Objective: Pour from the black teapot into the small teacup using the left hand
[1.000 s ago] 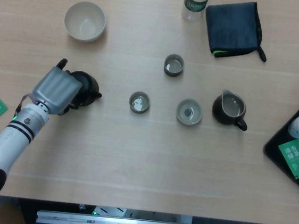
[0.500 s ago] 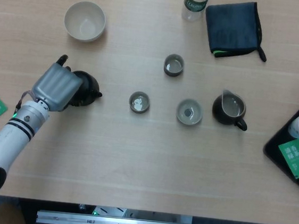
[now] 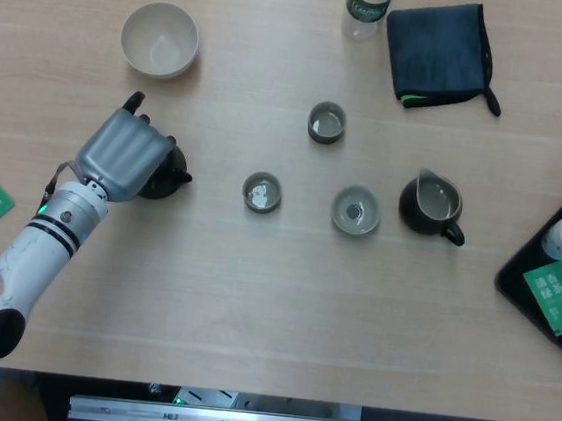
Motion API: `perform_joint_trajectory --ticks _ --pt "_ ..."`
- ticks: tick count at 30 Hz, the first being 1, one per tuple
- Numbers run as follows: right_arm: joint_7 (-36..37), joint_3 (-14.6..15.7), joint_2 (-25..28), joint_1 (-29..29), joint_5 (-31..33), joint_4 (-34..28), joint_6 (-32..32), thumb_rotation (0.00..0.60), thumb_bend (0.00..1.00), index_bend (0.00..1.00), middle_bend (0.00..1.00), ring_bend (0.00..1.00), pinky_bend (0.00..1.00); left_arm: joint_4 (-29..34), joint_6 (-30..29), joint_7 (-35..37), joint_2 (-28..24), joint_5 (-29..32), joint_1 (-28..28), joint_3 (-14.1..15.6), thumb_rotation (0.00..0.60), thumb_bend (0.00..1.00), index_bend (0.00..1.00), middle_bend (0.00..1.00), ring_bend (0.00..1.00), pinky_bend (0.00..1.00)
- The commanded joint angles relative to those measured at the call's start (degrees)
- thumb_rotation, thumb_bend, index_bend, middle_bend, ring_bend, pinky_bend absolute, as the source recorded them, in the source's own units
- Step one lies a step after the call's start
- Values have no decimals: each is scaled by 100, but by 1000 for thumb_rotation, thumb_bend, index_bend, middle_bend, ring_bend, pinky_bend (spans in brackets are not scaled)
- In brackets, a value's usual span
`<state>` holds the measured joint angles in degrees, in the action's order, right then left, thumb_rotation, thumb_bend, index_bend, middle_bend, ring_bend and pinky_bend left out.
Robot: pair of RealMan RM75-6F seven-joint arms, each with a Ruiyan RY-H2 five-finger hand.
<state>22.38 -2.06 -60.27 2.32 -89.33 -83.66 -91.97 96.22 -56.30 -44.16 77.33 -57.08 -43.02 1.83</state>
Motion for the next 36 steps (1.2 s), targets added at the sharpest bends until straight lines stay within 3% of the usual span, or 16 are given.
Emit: perform_joint_trajectory --ticks 1,13,26,36 --pt "24 -1 -11 6 9 23 -1 600 0 358 385 232 231 19 11 -42 22 18 -31 -10 600 205 474 578 414 136" --pt "150 -19 -51 24 57 146 5 600 0 358 386 232 231 66 -38 -171 103 67 -180 -139 600 205 473 576 414 136" --pt "191 -32 -62 42 75 185 -7 600 0 358 385 232 231 -299 -35 -91 365 50 -254 -205 600 205 473 576 409 136" --pt "183 -44 -55 50 77 169 -19 600 0 358 386 232 231 -481 -82 168 478 -258 -254 -268 600 205 459 517 312 135"
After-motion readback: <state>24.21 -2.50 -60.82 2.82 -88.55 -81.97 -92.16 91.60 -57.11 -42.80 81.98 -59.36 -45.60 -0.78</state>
